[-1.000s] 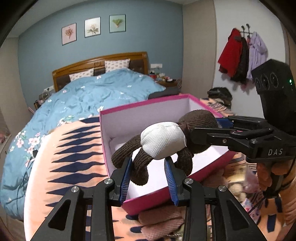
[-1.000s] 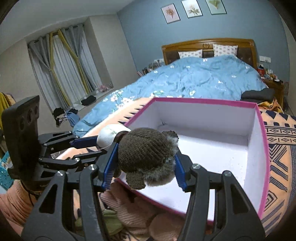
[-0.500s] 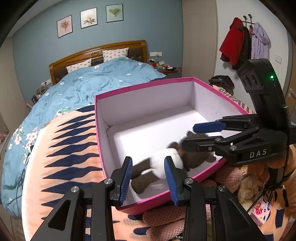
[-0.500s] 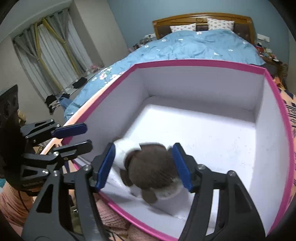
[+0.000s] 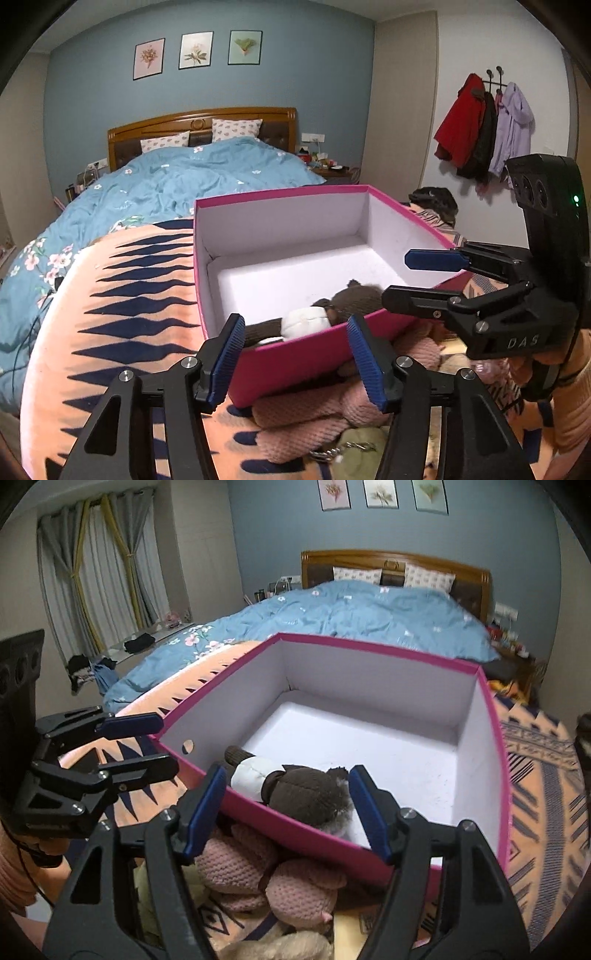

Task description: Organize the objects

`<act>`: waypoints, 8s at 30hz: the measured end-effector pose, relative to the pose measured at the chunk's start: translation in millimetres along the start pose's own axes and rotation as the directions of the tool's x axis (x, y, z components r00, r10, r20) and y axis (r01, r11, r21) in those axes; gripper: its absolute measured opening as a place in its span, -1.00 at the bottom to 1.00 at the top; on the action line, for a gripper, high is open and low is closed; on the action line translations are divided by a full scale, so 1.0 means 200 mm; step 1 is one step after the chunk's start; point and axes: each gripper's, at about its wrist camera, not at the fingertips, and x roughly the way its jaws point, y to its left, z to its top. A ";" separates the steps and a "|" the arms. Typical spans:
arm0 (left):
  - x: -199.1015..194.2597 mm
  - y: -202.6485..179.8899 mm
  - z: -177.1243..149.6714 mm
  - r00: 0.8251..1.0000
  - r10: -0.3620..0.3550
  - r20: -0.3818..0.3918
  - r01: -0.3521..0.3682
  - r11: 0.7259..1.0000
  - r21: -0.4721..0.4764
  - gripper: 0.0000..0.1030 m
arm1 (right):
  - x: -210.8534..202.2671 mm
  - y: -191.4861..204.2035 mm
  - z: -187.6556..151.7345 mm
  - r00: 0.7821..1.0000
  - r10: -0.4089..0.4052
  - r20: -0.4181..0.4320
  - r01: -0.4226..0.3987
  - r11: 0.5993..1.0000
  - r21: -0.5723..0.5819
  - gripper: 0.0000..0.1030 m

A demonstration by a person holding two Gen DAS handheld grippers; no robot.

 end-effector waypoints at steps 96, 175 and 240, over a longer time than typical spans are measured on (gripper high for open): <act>-0.13 -0.25 -0.10 0.980 -0.191 -0.051 0.189 0.981 -0.044 0.21 | -0.34 -0.03 -0.14 0.985 0.131 0.111 -0.144 0.983 0.113 -0.06; -0.22 -0.11 -0.52 0.987 -0.104 -0.124 0.079 0.979 -0.190 0.55 | 0.11 0.24 -0.29 0.923 0.322 -0.211 -0.327 0.945 0.012 0.21; -0.12 -0.03 0.38 0.984 -0.176 -0.006 0.174 0.977 -0.122 -0.04 | -0.16 -0.08 0.35 0.974 0.122 0.193 -0.148 0.981 0.128 0.18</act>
